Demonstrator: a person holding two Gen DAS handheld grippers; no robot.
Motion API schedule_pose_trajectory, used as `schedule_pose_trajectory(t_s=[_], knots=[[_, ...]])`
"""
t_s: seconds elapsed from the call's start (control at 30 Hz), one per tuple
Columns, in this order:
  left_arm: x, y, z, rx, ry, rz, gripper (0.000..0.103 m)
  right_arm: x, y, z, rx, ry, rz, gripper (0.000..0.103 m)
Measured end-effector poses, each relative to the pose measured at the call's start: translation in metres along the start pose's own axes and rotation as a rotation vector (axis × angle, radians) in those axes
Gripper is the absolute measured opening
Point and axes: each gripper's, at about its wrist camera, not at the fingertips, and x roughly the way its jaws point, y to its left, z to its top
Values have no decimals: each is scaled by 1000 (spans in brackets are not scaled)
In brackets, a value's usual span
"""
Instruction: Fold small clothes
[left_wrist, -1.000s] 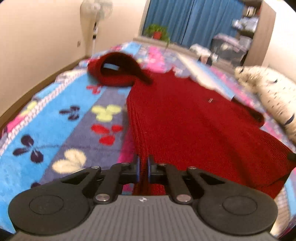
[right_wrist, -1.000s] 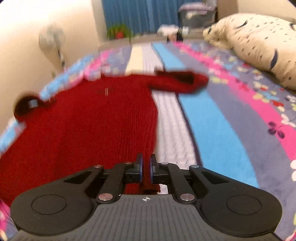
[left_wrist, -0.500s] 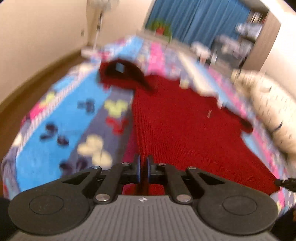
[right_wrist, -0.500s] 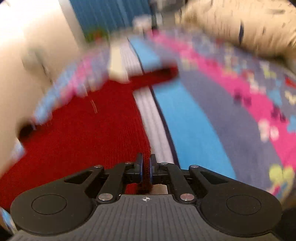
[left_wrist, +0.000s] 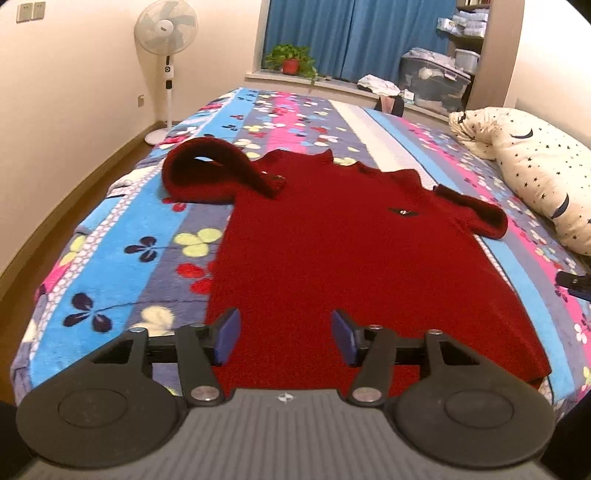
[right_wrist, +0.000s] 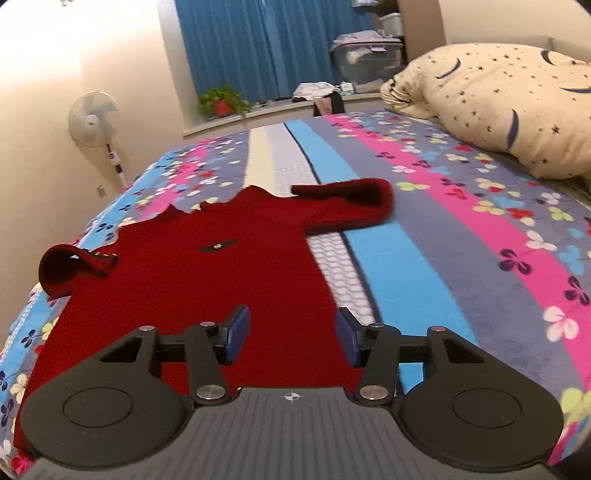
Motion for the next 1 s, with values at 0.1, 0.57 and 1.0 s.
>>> schedule_pose_trajectory(t_s=[0.1, 0.57, 1.0], knots=[[1, -6, 1, -2, -35, -7, 70, -2, 16, -8, -24, -25, 18, 53], [2, -41, 6, 95, -206, 82, 84, 26, 51, -7, -70, -70, 95, 53], [39, -10, 32, -18, -99, 70, 63, 39, 53, -7, -96, -67, 71, 53]])
